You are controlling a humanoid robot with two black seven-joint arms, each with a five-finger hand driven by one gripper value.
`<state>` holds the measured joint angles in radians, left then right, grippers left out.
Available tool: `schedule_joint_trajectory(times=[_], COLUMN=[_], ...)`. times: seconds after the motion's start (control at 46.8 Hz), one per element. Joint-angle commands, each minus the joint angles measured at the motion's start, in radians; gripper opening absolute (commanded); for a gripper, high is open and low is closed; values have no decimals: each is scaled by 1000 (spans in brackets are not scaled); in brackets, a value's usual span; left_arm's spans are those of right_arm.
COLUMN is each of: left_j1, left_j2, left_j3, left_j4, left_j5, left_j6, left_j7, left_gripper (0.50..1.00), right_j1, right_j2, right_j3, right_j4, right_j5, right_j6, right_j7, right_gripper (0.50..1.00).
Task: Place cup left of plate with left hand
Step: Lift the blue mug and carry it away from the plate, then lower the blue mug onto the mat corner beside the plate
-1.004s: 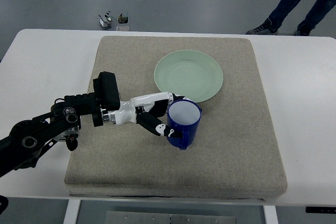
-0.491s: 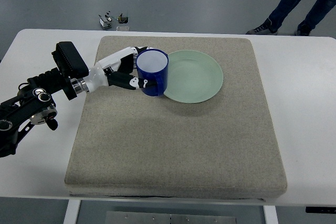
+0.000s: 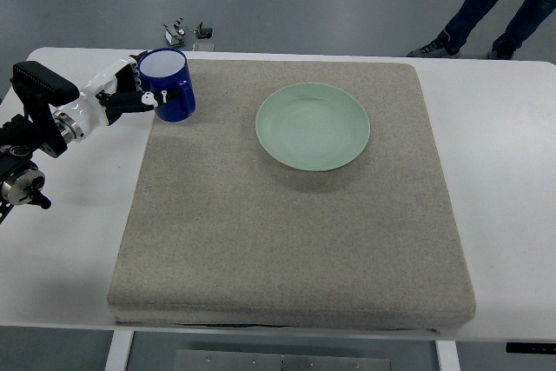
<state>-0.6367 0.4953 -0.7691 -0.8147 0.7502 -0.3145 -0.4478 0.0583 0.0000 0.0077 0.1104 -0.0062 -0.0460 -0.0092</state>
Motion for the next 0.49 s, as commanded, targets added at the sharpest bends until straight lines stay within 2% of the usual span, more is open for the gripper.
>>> schedule_joint_trajectory(times=[0.0,0.47], left_j1=[0,9], left_j2=[-3,-17], left_j3=[4,19], left_j4=[2,65], left_j5=[0,0], left_j6=[12,34], left_j7=[-3,-12], left_gripper=[500,500], right_j1=[0,0], right_j2=[0,0], right_j3=[0,0], right_j4=[0,0], right_j5=[0,0], right_j6=[0,0], right_j7=[0,0], right_gripper=[934,934])
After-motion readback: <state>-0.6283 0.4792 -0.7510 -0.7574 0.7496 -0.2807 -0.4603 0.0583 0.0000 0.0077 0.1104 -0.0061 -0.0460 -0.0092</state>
